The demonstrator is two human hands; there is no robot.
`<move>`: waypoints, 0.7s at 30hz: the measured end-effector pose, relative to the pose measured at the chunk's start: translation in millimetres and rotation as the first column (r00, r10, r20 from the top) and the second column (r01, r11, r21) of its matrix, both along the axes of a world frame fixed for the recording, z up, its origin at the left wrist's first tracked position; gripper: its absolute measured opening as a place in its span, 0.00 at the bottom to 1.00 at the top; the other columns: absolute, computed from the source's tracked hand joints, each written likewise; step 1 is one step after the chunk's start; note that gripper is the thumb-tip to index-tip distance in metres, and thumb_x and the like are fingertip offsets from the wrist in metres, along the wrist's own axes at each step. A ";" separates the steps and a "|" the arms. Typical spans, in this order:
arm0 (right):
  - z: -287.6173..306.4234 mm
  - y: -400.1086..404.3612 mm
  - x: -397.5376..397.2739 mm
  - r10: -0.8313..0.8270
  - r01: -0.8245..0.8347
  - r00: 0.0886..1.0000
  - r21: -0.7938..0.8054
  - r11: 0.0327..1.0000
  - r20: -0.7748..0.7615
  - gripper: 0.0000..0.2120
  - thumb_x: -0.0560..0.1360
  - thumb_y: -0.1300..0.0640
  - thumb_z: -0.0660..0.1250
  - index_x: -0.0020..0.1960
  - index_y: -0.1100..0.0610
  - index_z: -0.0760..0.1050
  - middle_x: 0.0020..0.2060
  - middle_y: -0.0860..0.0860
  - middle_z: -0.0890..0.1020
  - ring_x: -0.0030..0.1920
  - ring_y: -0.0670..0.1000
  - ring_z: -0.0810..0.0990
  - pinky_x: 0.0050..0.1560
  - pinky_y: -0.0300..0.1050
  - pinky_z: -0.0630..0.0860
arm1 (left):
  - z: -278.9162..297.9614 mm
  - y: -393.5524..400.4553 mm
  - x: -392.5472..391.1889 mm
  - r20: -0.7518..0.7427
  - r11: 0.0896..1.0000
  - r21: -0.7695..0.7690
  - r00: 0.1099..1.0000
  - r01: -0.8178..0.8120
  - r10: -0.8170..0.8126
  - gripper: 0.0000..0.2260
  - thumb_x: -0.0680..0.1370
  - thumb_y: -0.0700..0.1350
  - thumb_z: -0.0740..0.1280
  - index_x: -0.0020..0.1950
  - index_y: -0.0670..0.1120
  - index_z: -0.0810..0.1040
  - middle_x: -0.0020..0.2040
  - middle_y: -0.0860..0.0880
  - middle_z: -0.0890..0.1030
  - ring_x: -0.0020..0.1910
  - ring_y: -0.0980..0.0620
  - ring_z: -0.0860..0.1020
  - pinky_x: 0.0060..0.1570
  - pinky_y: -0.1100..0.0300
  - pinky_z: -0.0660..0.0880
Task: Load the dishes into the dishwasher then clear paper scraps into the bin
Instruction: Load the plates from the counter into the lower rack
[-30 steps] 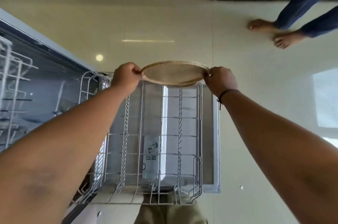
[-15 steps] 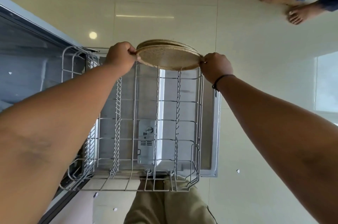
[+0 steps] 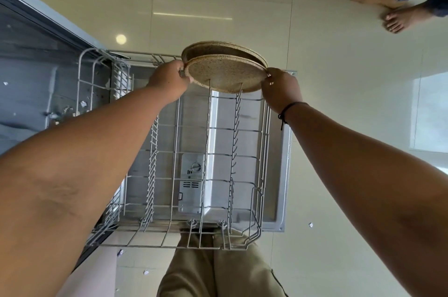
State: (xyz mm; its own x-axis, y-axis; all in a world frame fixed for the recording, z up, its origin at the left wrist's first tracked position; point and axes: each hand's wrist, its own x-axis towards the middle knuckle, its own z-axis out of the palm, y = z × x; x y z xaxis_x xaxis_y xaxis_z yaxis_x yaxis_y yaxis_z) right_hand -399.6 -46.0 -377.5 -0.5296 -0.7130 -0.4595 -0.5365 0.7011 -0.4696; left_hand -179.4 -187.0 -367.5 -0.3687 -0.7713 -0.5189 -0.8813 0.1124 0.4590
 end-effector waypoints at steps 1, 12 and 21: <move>0.3 3.9 3.0 -0.006 0.007 0.999 -0.019 1.000 0.043 0.19 0.76 0.59 0.59 0.65 0.53 0.73 0.54 0.53 0.81 0.54 0.55 0.78 0.48 0.40 0.70 | 2.2 3.7 -0.2 0.013 1.000 0.027 1.000 0.012 -0.012 0.18 0.76 0.49 0.68 0.65 0.47 0.74 0.64 0.44 0.76 0.61 0.42 0.75 0.53 0.57 0.69; 52.3 53.2 53.6 0.100 -0.108 0.992 0.115 0.988 0.073 0.37 0.75 0.49 0.66 0.77 0.53 0.50 0.70 0.58 0.67 0.63 0.62 0.74 0.61 0.56 0.73 | 57.8 94.2 50.3 0.100 0.983 0.177 0.993 0.050 -0.069 0.37 0.77 0.53 0.66 0.79 0.48 0.48 0.77 0.43 0.57 0.74 0.41 0.61 0.70 0.47 0.63; 161.4 111.2 147.4 0.696 -0.668 0.718 0.308 0.677 0.027 0.33 0.74 0.40 0.63 0.73 0.54 0.58 0.67 0.55 0.70 0.67 0.58 0.67 0.66 0.54 0.66 | 188.2 245.0 143.4 0.120 0.995 0.094 0.992 -0.038 0.026 0.34 0.79 0.59 0.60 0.79 0.50 0.49 0.78 0.48 0.55 0.75 0.48 0.59 0.72 0.53 0.60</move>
State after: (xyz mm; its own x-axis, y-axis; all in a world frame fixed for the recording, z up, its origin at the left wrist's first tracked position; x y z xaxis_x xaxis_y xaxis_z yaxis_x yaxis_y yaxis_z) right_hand -252.3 65.2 -216.2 0.0058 -0.7416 -0.6708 -0.9457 0.2139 -0.2447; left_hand -36.0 58.0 -179.3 -0.2761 -0.7262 -0.6296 -0.9326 0.0440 0.3583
